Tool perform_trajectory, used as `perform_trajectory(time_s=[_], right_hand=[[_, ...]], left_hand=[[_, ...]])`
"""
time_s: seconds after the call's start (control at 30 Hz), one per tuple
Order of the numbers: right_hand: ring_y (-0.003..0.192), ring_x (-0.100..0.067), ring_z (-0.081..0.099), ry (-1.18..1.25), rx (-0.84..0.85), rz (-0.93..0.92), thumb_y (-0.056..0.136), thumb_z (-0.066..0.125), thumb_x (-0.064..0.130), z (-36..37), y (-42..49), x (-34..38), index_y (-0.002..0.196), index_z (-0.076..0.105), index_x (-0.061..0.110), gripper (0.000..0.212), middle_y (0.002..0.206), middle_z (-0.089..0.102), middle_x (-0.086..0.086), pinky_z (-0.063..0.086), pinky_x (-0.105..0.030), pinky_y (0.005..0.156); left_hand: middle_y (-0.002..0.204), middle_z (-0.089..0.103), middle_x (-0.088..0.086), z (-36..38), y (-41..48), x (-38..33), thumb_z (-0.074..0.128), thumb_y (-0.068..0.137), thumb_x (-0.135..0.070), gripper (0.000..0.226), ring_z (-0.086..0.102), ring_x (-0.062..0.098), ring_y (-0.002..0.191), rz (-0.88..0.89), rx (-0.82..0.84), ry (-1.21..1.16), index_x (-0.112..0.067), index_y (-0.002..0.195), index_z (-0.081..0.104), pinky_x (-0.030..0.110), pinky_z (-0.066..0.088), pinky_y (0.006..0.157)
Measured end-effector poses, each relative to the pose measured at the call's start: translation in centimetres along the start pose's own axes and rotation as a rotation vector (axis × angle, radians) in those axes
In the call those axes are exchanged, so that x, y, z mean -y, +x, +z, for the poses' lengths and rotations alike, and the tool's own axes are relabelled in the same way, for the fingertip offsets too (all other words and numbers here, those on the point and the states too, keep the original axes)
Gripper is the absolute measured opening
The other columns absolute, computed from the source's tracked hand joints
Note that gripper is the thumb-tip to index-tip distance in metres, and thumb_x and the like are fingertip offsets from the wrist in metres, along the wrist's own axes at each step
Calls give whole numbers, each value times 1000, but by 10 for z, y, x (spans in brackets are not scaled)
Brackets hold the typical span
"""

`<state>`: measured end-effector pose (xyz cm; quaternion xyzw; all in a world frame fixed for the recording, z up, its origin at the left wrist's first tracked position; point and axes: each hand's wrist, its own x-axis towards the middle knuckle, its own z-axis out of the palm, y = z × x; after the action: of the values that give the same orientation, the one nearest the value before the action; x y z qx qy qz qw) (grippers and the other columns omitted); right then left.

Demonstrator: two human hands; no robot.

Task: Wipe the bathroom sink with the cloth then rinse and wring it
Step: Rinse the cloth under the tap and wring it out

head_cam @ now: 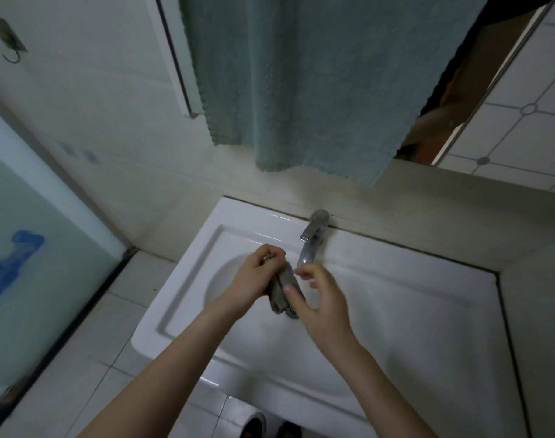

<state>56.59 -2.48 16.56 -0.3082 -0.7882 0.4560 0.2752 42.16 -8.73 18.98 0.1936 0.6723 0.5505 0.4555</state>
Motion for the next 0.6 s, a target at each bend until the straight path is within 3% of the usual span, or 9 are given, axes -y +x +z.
perform_trajectory(time_s=[0.07, 0.13, 0.2, 0.3, 0.4, 0.5, 0.6], right_hand=[[98, -2, 54, -49, 14, -29, 78, 69, 39, 12, -4, -2, 104, 60, 25, 31, 102, 60, 14, 41, -9, 78], [93, -4, 59, 18, -52, 59, 78, 73, 30, 19, -5, -6, 103, 62, 24, 28, 102, 62, 12, 48, -17, 77], [87, -4, 64, 181, -89, 176, 79, 75, 11, 21, -5, -9, 98, 66, 19, 23, 101, 66, 5, 53, -18, 71], [88, -1, 67, 344, -125, 251, 80, 71, -4, 20, -4, -15, 92, 70, 10, 19, 102, 71, 0, 49, -9, 73], [81, -5, 69, 404, -119, 319, 85, 65, -3, 17, -2, -21, 86, 72, 12, 17, 93, 73, -4, 49, -11, 69], [74, -8, 67, 354, -138, 370, 89, 61, 3, 15, 0, -26, 79, 71, 16, 19, 81, 73, 3, 49, -13, 64], [69, -6, 61, 268, -185, 376, 91, 59, 6, 9, 4, -36, 78, 67, 13, 17, 77, 69, 1, 46, -14, 64]], left_hand=[[85, 61, 19, 5, -3, 0, 51, 93, -24, 36, 55, 29, 76, -23, 81, -94, 10, 104, 53, 37, 45, 68], [88, 62, 26, 4, -4, 3, 46, 96, -20, 37, 59, 33, 79, -32, 157, -169, 16, 104, 52, 38, 48, 72], [97, 64, 26, 0, -4, 9, 48, 99, -17, 33, 64, 34, 85, -35, 165, -218, 10, 116, 54, 41, 53, 77], [106, 67, 28, -3, -2, 21, 58, 95, -16, 34, 68, 34, 91, -4, 88, -156, -2, 127, 56, 46, 56, 87], [100, 69, 23, -3, 0, 31, 63, 90, -7, 39, 70, 31, 85, 22, -35, -38, -9, 128, 57, 42, 59, 82], [95, 72, 16, 0, 0, 37, 63, 85, -3, 42, 70, 32, 86, 52, -84, 100, -16, 125, 60, 41, 59, 80], [93, 72, 11, -1, 0, 41, 63, 82, 1, 45, 70, 28, 83, 55, -110, 156, -17, 123, 61, 29, 58, 71]])
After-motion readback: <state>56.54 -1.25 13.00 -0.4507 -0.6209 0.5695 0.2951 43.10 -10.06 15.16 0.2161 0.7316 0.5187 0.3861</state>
